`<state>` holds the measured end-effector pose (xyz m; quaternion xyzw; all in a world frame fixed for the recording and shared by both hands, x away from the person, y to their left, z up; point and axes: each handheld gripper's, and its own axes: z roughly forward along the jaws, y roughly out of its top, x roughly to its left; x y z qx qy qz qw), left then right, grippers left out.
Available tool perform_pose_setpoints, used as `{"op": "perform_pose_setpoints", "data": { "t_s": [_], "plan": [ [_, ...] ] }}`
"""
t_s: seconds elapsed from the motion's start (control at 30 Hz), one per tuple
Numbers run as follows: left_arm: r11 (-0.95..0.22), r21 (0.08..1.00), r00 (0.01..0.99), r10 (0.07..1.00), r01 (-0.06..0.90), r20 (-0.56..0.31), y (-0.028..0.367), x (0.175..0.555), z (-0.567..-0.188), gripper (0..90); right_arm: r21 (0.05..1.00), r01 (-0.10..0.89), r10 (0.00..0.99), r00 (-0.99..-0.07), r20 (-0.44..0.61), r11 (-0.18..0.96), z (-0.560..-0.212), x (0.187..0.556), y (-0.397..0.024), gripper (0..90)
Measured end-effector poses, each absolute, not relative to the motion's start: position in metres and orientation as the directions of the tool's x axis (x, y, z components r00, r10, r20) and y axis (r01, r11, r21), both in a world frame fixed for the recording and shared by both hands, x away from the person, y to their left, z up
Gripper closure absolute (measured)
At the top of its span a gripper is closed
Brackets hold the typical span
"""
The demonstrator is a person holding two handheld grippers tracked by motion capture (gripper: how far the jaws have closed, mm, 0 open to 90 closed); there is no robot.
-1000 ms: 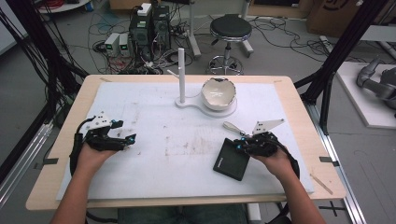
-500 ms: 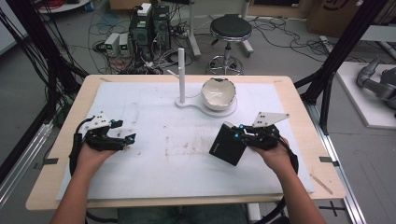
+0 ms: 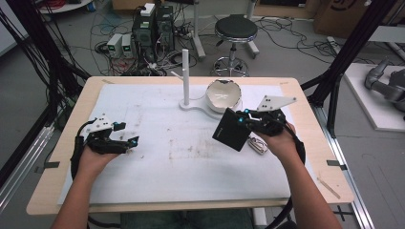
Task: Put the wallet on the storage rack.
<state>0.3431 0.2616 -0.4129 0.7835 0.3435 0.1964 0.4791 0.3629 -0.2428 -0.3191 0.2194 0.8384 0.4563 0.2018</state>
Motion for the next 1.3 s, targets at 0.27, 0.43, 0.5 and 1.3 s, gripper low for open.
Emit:
{"op": "perform_pose_setpoints", "data": {
  "t_s": [0.27,0.43,0.5,1.3],
  "plan": [
    [-0.3,0.887,0.685,0.728,0.351,-0.025,0.264,0.343,-0.412,19.8,0.864,0.183,0.589,-0.794,-0.152,0.469,-0.298,0.388,-0.234,84.0],
    [-0.301,0.886,0.689,0.724,0.353,-0.029,0.262,0.344,-0.413,19.9,0.86,0.179,0.613,-0.769,-0.18,0.477,-0.284,0.405,-0.226,84.0],
    [-0.302,0.885,0.689,0.725,0.355,-0.029,0.263,0.344,-0.413,19.9,0.858,0.177,0.621,-0.76,-0.192,0.482,-0.278,0.413,-0.223,84.0],
    [-0.292,0.883,0.679,0.733,0.366,-0.039,0.269,0.344,-0.417,19.9,0.848,0.221,0.726,-0.642,-0.246,0.482,-0.283,0.486,-0.201,83.8]
  ]
}}
